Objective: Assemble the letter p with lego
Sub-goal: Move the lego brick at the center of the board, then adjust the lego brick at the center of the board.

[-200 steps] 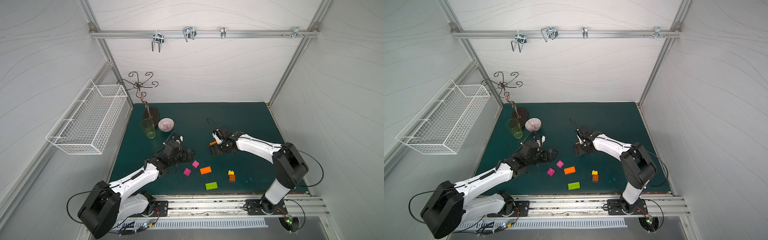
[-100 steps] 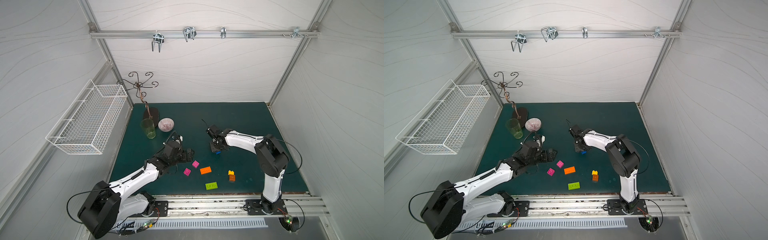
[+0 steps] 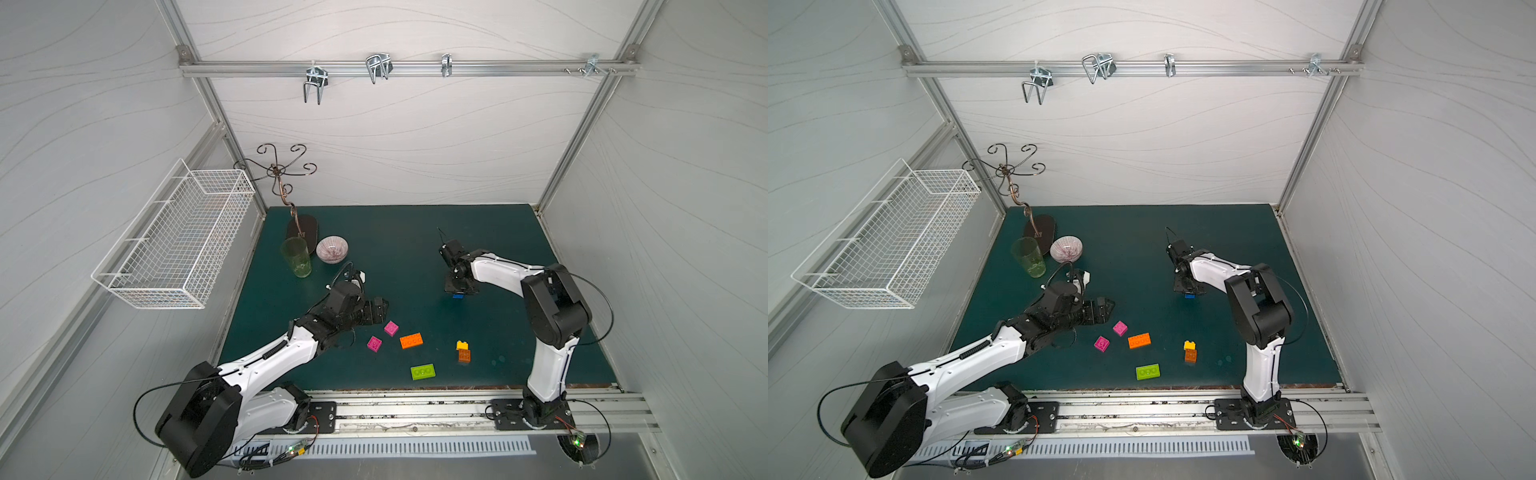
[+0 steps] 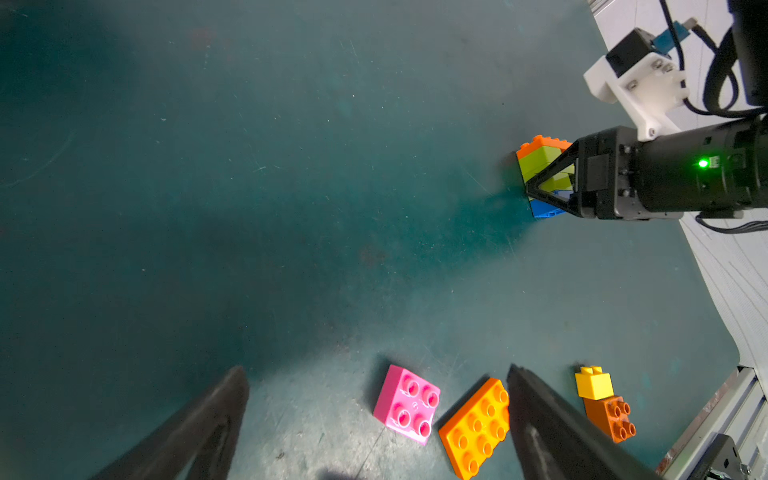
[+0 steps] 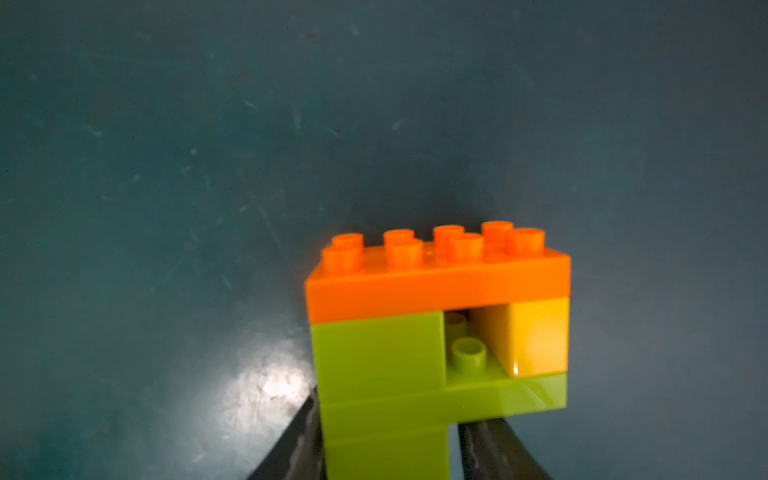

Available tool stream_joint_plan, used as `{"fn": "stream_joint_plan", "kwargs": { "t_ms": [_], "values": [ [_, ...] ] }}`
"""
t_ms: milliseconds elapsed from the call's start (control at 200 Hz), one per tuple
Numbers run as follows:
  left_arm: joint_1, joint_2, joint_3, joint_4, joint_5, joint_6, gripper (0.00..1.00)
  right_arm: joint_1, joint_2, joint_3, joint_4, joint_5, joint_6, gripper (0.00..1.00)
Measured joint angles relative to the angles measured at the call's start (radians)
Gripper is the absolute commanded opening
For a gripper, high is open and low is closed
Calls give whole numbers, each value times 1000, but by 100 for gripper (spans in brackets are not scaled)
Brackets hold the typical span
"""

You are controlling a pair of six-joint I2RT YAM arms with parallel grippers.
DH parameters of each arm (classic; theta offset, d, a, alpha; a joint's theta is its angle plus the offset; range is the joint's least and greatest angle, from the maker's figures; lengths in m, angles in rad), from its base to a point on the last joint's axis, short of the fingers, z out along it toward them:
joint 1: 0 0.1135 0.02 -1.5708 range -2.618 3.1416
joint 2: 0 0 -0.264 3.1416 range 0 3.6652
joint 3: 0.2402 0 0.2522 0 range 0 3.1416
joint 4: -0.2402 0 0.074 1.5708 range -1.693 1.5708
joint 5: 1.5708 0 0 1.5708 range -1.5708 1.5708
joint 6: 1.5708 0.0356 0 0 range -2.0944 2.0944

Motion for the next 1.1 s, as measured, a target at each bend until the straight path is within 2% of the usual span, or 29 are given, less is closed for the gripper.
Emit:
{"fn": "stream_joint_plan", "kwargs": {
  "t_ms": [140, 340, 555, 785, 941, 1101],
  "values": [
    [0, 0, 0, -1, 0, 5, 99, 8, -107, -59, 15, -55, -16, 71],
    [-15, 1, 0, -33, -10, 0, 99, 12, -366, -156, 41, -173, -76, 84],
    [-93, 45, 61, -221, -57, -69, 99, 12, -618, -332, 51, -338, -121, 97],
    [-274, 102, 156, -441, -134, -117, 99, -16, -815, -498, 51, -472, -121, 99],
    [-422, 150, 257, -543, -206, -93, 98, -114, -863, -570, 55, -561, -105, 99],
    [-503, 244, 376, -585, -241, -30, 94, -212, -909, -616, 61, -640, -79, 99]
  ]
}}
